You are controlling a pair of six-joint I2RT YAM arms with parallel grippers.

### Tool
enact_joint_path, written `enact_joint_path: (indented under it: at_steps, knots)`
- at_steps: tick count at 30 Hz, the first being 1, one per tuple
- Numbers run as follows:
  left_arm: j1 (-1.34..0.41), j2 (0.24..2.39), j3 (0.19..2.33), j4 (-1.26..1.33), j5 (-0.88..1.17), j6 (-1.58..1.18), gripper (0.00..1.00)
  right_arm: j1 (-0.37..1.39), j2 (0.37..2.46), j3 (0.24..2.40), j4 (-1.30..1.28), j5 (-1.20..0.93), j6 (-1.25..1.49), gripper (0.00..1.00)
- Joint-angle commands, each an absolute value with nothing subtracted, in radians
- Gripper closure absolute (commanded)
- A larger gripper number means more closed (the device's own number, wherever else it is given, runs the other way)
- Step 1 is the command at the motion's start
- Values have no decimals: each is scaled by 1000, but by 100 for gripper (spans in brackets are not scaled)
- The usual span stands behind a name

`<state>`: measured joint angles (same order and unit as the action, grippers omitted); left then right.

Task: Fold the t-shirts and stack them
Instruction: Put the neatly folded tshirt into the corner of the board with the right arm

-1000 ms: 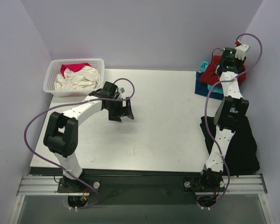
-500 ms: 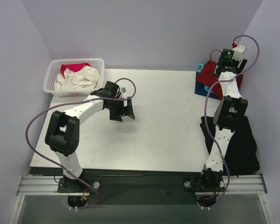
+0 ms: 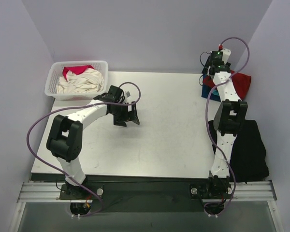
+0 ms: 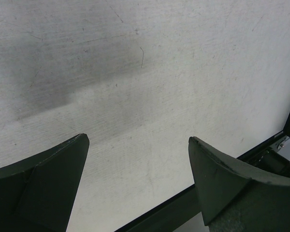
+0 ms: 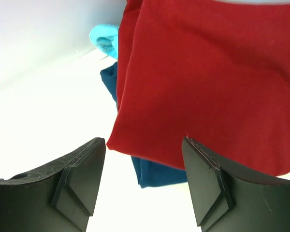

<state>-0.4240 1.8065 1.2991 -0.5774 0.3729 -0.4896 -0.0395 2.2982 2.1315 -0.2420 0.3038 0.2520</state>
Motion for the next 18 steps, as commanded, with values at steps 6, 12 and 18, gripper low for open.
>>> enact_joint_path:
  at_steps: [6,12,18]
  knots:
    - [-417,1724,1285,-572,354,-440,5,-55,2299,2128,-393,201,359,38]
    - [-402,1686,1292,-584,316,-407,4,52,2182,2016,-397,264,304,40]
    - [-391,1640,1299,-584,279,-367,3,266,2007,1853,-399,305,244,36]
